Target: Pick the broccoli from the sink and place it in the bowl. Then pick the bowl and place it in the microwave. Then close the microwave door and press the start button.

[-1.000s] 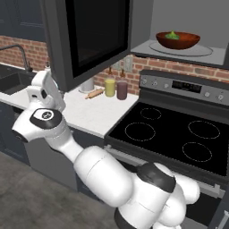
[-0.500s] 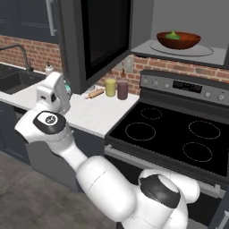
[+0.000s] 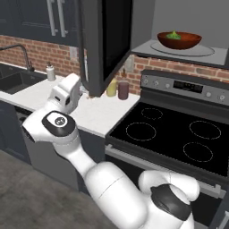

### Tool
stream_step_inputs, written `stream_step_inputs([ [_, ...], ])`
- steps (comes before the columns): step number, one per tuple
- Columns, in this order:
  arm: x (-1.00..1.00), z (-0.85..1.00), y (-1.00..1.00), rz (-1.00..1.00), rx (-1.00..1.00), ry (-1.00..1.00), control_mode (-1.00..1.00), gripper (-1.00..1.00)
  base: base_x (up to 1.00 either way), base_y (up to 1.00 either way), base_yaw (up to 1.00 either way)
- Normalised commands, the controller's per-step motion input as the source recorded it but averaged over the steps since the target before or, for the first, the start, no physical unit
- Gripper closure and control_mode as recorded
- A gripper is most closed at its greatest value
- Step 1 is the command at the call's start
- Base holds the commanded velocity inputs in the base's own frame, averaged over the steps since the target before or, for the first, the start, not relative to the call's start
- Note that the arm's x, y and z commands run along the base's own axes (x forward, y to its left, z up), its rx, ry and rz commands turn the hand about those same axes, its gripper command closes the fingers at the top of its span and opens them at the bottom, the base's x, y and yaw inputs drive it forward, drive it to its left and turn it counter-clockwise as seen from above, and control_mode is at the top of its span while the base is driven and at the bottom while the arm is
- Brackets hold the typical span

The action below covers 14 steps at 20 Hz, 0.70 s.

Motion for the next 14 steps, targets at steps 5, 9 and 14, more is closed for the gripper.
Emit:
stream_step_inputs([
  [5,0.0,0.5,-1.0,0.0,0.25,-0.05,-1.0,-1.0,0.0,0.0,0.0],
  [9,0.0,0.47,-1.0,0.0,0.23,-0.02,-1.0,-1.0,0.0,0.0,0.0],
  [14,0.0,0.51,-1.0,0.0,0.21,0.0,-1.0,-1.0,0.0,0.0,0.0],
])
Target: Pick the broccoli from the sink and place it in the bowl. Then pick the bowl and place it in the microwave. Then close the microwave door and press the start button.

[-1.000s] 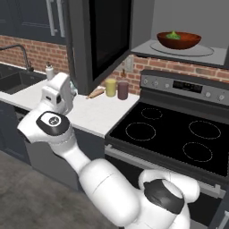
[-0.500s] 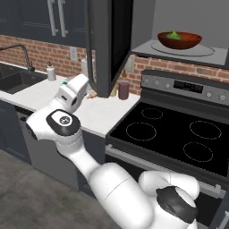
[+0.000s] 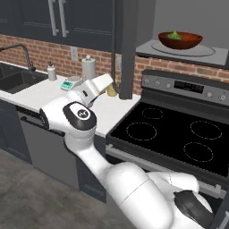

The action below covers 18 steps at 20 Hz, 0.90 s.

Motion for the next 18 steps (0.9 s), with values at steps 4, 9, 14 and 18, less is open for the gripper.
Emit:
stream_step_inputs([
  [4,0.0,0.52,-1.0,0.0,0.21,0.0,-1.0,-1.0,0.0,0.0,0.0],
  [9,0.0,0.49,-1.0,0.0,0.21,0.0,-1.0,-1.0,0.0,0.0,0.0],
  [14,0.06,0.4,-1.0,0.0,0.21,0.0,-1.0,-1.0,0.0,0.0,0.0],
  [18,0.16,0.3,-1.0,0.0,0.23,0.0,-1.0,-1.0,0.0,0.0,0.0],
])
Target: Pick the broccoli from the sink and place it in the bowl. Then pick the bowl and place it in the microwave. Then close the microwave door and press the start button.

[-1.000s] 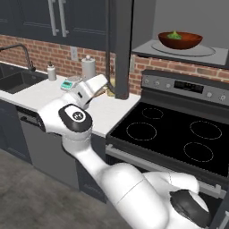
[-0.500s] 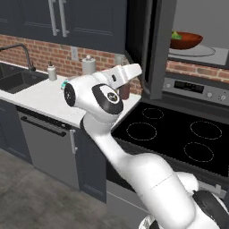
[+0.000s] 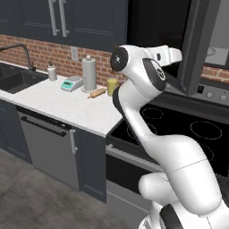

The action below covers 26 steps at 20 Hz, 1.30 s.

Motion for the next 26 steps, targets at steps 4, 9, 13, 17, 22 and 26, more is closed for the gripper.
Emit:
stream_step_inputs([
  [4,0.75,0.02,-1.0,0.0,0.23,-0.02,-1.0,-1.0,0.0,0.0,0.0],
  [9,0.69,0.08,-1.0,0.0,0.25,-0.03,-1.0,-1.0,0.0,0.0,0.0],
  [13,0.61,0.04,-1.0,0.0,0.25,-0.11,-1.0,-1.0,0.0,0.0,0.0],
  [17,0.67,0.05,-0.89,0.0,0.19,-0.17,-1.0,-1.0,0.0,0.0,0.0],
  [22,0.65,0.04,-0.56,0.0,0.1,-0.17,-1.0,-1.0,0.0,0.0,0.0],
  [26,0.68,0.0,-0.5,0.0,0.02,-0.23,-1.0,-1.0,0.0,0.0,0.0],
])
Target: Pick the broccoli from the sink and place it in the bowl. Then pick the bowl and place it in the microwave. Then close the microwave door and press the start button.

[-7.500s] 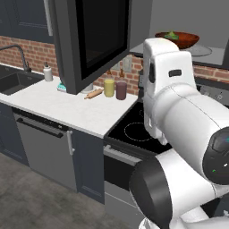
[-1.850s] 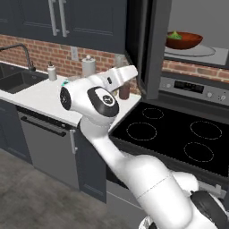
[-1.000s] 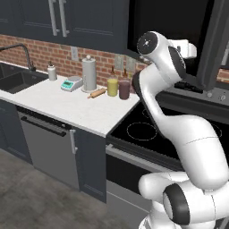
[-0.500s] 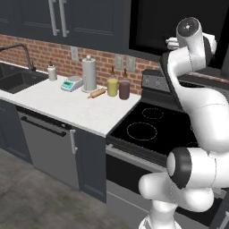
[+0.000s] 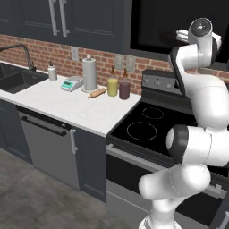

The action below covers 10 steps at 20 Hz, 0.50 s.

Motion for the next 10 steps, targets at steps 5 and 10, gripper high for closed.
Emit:
stream_step_inputs([
  [5,0.64,-0.18,-0.48,0.0,0.0,-0.41,-1.0,-1.0,0.0,0.0,0.0],
  [10,-0.13,-0.15,-0.04,0.0,-0.01,-0.35,-1.0,-1.0,0.0,0.0,0.0],
])
